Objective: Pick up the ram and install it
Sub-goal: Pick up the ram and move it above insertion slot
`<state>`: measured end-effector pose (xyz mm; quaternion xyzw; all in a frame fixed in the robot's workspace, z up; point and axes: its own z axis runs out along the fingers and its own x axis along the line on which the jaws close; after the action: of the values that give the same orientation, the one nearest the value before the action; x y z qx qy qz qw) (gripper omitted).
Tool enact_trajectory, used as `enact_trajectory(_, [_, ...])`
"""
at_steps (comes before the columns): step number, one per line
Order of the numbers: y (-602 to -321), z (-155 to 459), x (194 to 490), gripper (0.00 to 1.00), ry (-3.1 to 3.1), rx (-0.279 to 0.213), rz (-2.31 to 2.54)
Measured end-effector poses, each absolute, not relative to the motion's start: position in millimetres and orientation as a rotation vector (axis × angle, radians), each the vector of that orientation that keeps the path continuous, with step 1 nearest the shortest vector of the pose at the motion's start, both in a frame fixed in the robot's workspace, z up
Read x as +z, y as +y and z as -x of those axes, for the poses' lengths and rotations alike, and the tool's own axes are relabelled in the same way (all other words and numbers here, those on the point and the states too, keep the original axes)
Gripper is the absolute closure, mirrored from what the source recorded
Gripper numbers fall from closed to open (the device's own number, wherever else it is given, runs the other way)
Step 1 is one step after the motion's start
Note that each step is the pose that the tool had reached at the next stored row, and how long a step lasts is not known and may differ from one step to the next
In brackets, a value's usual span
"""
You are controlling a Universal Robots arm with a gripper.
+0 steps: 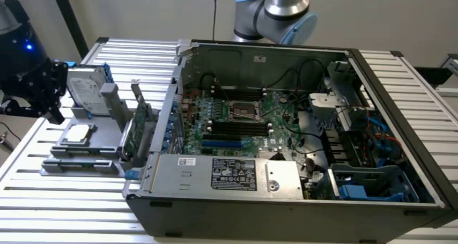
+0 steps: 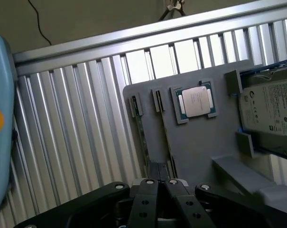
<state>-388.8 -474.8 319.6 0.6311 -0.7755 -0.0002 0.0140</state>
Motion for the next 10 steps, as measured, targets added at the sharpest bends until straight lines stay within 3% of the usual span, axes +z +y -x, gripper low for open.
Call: enact_trajectory(10, [-474.7, 388.9, 319.5, 0.89, -2.413, 0.001, -1.970])
